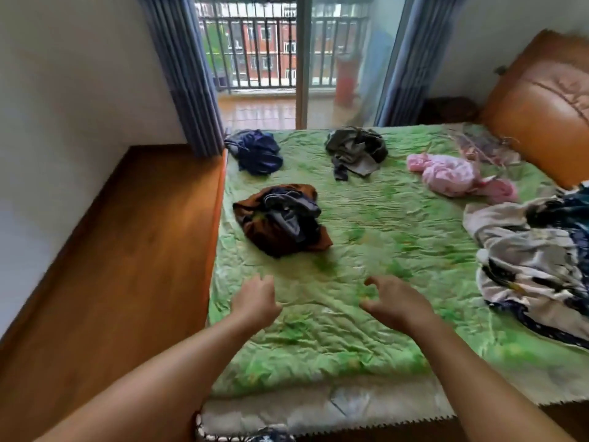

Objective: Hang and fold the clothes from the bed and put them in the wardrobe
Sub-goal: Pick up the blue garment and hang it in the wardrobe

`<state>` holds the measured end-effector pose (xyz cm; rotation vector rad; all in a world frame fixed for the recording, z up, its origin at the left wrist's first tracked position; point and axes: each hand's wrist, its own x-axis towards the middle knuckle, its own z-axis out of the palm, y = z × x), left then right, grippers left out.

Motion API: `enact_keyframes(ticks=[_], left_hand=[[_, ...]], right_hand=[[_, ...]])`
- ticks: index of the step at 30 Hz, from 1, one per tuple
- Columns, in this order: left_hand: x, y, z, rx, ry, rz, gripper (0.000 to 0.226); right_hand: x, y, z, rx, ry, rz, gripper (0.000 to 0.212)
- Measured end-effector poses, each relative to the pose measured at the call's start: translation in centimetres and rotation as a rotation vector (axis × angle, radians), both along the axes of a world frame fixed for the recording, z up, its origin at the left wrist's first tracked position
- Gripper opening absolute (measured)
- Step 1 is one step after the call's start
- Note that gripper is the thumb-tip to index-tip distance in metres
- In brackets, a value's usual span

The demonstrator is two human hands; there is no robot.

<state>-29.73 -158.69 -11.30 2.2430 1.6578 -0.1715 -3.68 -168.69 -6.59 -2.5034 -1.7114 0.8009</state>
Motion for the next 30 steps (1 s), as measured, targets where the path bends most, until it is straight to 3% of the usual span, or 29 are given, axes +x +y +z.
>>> enact_keyframes(ticks=[4,10,16,23,30], left_hand=[[-7.5,-1.7,-0.4,0.007,0.027,0.170,0.046],[-13.9,-3.4,-0.5,0.014,0.088,0.317,0.031],[-19.3,-1.3,-1.1,0.092,0.051,0.409,0.048],[-26.9,5.2,-3.7,0.091,-0.010,0.405,0.058],[-38.5,14.3,-6.2,-0.025,-0.028,0.273,0.053]], right_hand=[[-4.9,2.3,-1.3,0.017,-0.004,0.162,0.062],[-9.8,5.4,-2.2,0.038,-0.006,0.301,0.059],[-15.3,9.3,-2.7,0.091,-0.015,0.379,0.057],[-24.5,16.0,-3.8,0.119,-0.035,0.368,0.058],[-38.3,22.3,-6.6,0.027,-0.006,0.247,0.057]])
